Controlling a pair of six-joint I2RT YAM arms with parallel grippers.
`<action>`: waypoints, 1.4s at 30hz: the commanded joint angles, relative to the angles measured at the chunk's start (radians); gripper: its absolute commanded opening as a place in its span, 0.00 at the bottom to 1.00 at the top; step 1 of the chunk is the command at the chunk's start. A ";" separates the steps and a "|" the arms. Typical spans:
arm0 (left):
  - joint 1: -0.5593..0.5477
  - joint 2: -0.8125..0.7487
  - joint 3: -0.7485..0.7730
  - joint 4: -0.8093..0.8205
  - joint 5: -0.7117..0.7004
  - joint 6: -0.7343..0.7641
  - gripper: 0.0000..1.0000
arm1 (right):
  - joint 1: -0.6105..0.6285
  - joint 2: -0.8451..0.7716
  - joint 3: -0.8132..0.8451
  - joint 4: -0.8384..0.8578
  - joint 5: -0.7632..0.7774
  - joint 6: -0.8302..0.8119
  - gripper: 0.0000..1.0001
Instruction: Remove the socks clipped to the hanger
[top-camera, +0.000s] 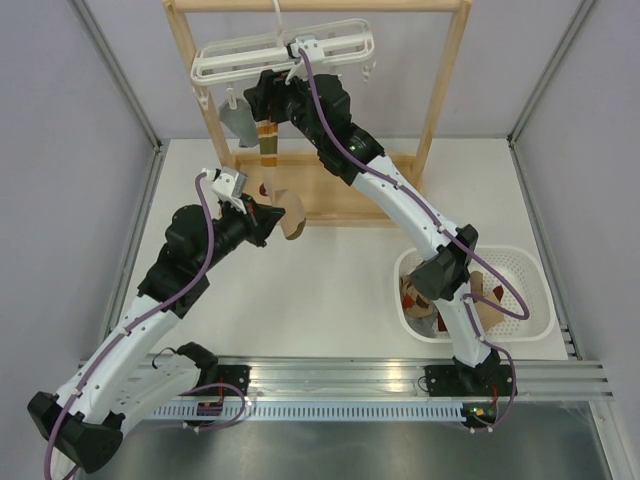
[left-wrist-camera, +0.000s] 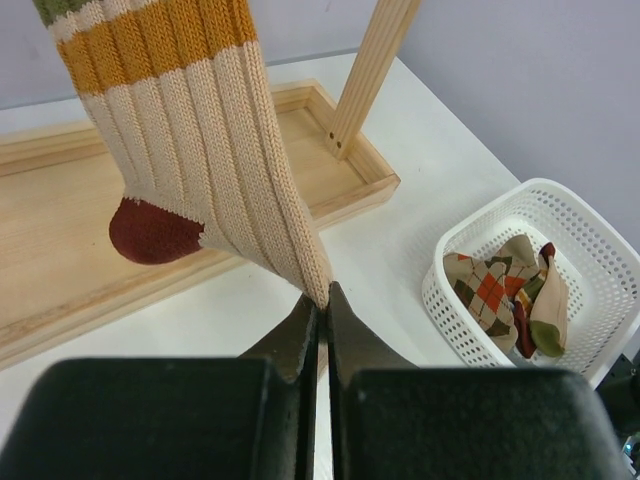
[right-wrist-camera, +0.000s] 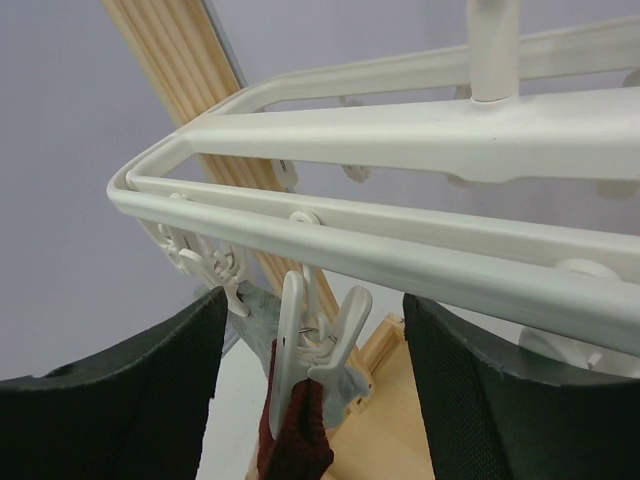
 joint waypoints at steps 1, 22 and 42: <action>0.004 -0.004 -0.005 0.034 0.034 -0.024 0.02 | -0.001 0.004 0.048 0.067 -0.006 0.007 0.73; 0.004 0.005 -0.005 0.031 0.036 -0.019 0.02 | 0.001 0.000 0.022 0.103 0.070 -0.026 0.01; -0.001 0.183 0.102 -0.133 0.099 -0.021 0.02 | 0.001 -0.045 -0.021 0.110 0.093 -0.046 0.04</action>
